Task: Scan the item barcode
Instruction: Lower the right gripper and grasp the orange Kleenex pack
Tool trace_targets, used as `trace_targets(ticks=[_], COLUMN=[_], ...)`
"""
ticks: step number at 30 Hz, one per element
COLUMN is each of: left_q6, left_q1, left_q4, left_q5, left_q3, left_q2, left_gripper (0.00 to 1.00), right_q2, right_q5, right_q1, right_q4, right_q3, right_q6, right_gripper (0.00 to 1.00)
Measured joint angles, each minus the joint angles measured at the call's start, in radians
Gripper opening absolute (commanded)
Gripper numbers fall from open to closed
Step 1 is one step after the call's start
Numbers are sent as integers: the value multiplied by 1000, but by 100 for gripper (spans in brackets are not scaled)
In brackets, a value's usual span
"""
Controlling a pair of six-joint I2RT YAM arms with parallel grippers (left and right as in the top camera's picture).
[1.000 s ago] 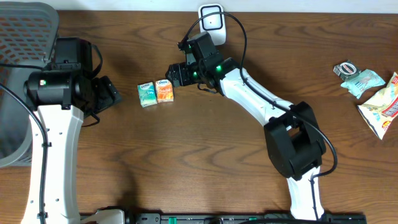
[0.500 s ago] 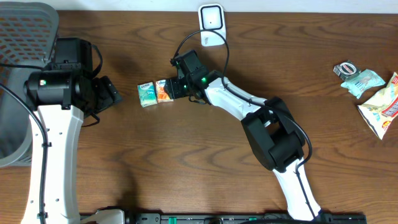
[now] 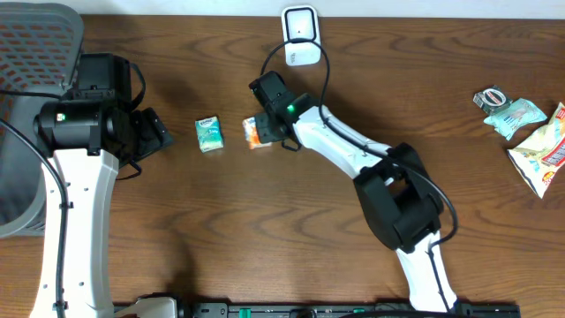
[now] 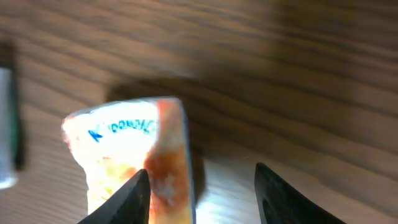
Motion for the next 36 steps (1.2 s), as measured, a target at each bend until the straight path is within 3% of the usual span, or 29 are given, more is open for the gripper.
trace_targets(ticks=[9,22,26,36], left_q6=[0,0,0,0], left_q1=[0,0,0,0], left_q4=[0,0,0,0], left_q5=[0,0,0,0], left_q3=[0,0,0,0], left_q2=[0,0,0,0], left_gripper=[98,98,98,98], right_q2=[-103,-106,-106,-106], right_q5=[58,-31,-36,-36], right_q1=[-3,9,24,37], right_q4=[-47,60,60,58], right_q3=[0,-1,-1,-3], right_q6=[-18,-64,-93,-127], right_gripper=[53,56,60,59])
